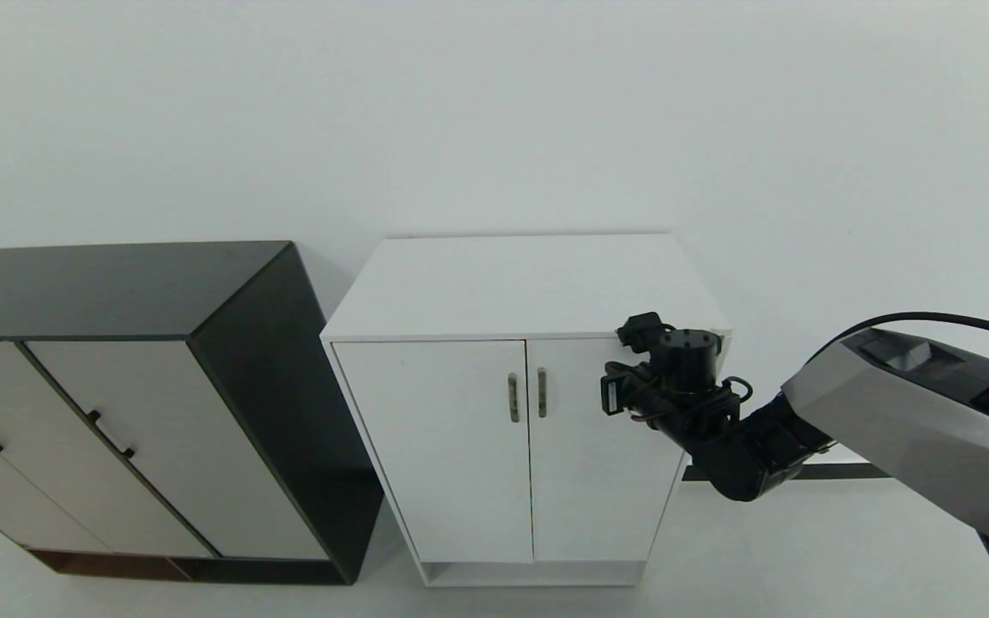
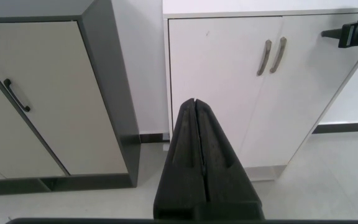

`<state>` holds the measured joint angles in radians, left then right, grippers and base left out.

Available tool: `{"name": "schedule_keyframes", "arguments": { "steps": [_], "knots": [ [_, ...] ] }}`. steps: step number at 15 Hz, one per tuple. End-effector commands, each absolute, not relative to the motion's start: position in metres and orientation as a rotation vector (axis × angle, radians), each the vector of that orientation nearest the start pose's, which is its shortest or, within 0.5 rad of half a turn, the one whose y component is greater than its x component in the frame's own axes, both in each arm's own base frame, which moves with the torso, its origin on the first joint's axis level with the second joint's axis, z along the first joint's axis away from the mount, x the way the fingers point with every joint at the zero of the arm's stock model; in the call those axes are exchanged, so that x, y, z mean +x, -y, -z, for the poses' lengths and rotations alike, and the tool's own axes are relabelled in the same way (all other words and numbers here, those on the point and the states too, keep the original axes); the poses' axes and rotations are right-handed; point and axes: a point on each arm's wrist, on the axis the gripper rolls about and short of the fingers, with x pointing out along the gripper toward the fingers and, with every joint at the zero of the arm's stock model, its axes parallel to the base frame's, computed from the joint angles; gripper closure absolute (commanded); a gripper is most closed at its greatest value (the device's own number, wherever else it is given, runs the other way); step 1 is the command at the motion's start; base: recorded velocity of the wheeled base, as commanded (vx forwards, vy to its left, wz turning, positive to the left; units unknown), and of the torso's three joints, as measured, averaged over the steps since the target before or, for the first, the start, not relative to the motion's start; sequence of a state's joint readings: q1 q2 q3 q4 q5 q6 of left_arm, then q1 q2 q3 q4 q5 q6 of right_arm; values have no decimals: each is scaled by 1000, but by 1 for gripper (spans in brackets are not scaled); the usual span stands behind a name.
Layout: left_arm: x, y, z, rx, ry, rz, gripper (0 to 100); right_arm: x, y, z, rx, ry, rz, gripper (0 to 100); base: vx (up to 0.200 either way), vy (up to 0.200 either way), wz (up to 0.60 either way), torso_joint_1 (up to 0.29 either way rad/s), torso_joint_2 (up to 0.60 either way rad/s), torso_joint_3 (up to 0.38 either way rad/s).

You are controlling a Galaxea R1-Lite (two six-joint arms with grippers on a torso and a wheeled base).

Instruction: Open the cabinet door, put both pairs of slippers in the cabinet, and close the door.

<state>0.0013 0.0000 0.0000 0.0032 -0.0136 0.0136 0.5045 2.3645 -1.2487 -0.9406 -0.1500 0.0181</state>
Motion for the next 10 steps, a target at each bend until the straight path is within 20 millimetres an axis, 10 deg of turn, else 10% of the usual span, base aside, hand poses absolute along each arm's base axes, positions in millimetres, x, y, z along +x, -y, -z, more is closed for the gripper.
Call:
{"name": "schedule_keyframes", "arguments": {
  "steps": [1,10],
  "knots": [
    [-23,0,-75,14,-3,12,100,400,-219,-70,-39,-171,-353,100,0,0,0,0,0,0],
    [-23,0,-75,14,-5,11,100,352,-199,-80,-52,-195,-368,100,0,0,0,0,0,0]
  ]
}}
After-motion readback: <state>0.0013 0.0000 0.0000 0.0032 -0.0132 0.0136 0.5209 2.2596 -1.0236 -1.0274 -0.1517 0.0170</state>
